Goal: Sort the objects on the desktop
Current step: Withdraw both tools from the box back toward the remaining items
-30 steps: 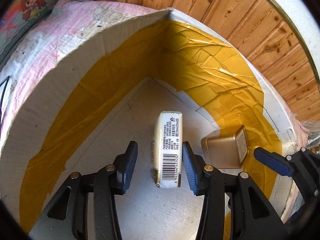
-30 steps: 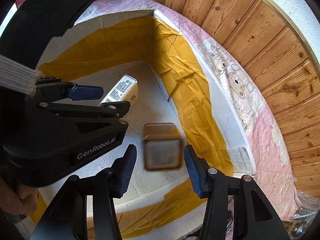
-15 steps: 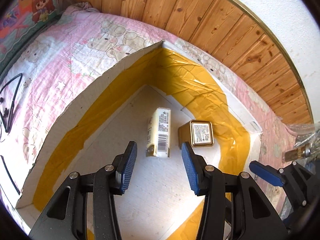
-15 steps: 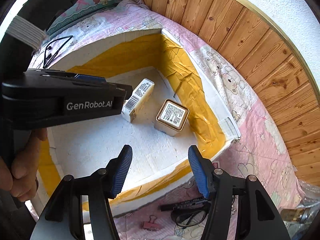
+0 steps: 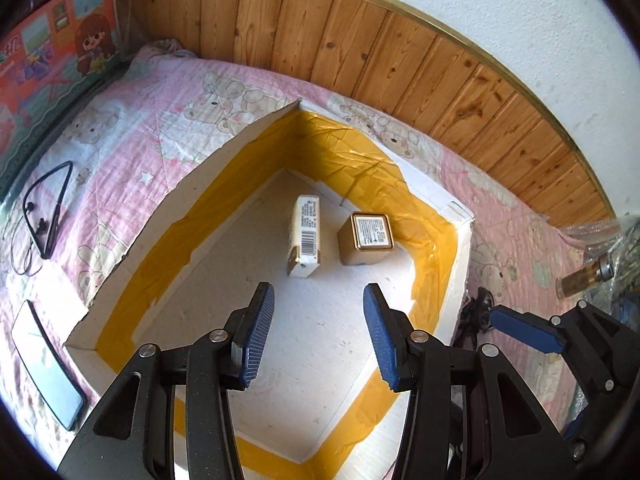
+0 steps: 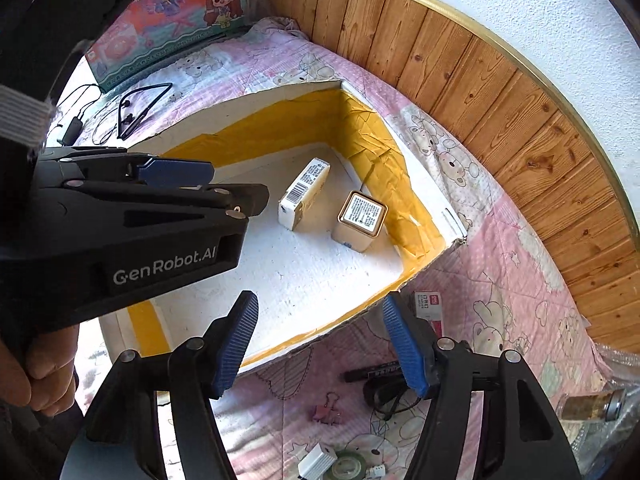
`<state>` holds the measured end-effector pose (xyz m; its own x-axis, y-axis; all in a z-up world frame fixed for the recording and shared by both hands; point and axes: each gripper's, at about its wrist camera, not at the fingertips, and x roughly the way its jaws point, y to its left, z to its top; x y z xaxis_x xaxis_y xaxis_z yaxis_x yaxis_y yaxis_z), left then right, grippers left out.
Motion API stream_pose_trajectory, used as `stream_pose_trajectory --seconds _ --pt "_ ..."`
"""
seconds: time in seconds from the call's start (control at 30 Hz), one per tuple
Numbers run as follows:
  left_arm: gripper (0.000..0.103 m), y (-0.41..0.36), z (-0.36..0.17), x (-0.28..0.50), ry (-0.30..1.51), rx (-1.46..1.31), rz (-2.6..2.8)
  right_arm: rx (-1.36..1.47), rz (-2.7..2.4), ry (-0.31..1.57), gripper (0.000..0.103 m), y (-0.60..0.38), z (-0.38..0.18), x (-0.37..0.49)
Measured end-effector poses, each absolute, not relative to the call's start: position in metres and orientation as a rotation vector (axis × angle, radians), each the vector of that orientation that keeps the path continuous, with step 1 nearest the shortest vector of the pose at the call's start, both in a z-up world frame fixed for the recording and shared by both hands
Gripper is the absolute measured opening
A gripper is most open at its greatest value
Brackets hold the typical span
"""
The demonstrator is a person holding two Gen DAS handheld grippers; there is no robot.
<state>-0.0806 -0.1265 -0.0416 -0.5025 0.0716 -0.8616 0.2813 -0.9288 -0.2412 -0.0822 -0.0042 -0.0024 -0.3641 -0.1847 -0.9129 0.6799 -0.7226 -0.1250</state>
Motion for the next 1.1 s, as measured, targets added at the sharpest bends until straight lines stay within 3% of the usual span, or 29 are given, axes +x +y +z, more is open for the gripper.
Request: stream_pose_trajectory --seconds 1.1 --pt "0.049 -0.101 -0.01 0.004 0.476 1.424 -2.673 1.13 -2.195 0.448 0.069 0.026 0.019 0.014"
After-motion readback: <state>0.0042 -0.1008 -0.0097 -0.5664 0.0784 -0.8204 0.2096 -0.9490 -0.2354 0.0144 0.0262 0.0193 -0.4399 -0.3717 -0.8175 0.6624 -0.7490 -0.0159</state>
